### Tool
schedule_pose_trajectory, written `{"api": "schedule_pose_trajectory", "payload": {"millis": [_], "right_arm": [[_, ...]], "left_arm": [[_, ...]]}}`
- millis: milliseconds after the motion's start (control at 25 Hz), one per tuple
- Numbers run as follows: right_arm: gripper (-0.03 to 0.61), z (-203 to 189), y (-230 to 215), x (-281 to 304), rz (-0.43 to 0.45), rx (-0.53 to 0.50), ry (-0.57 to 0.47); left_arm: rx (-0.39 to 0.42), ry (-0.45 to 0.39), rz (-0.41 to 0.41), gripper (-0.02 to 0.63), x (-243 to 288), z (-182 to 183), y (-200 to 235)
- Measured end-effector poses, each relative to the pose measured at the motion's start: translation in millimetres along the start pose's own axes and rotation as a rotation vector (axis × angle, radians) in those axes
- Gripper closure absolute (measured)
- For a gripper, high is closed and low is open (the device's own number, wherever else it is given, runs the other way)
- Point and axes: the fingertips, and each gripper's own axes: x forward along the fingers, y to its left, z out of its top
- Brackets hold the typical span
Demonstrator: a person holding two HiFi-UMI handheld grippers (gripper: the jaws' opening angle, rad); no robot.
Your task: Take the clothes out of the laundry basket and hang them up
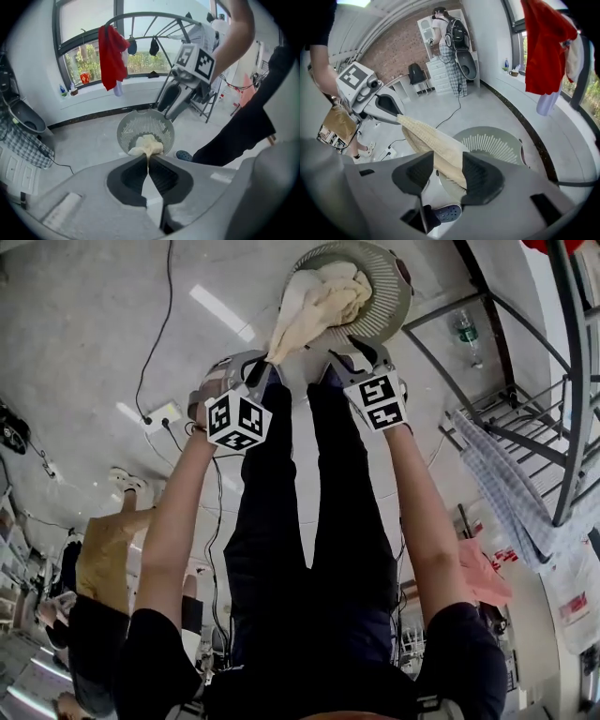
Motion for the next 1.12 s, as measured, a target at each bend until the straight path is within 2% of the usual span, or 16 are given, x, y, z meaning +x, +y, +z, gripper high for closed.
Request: {"api": "schedule_pose_trajectory", "payload": {"millis": [160, 360, 600, 760, 920, 1040, 1120], "right_arm": [[0.39, 32, 7, -36, 0.0, -0.056, -0.035], [0.391, 74, 16, -93, 0.002, -0.064, -0.092], [0.39, 130, 47, -164, 0.072, -0.125, -0.183], [0.398, 167, 74, -201, 0.079, -0.169, -0.258], [0.472, 212, 92, -233, 0.019, -0.223, -0.37], [0.476, 234, 99, -247, -0.011, -0.252, -0.385], [0.507, 240, 93, -253, -0.061, -0.242, -0.382]], "left_arm": [[0.014, -0.049, 0.014, 0.586, -58, 57, 5], [0.024, -0.092, 0.017, 0.586, -139, 124, 12], [0.092, -0.087, 0.034, 0.586, -234, 199, 18], [0.084, -0.111, 0.034, 0.586, -286, 234, 17], [0.109, -0.134, 0.027, 0.586, -331, 259, 12], [0.137, -0.142, 0.035, 0.586, -359, 270, 13], [0.149, -0.155, 0.037, 0.586, -380, 278, 13]]}}
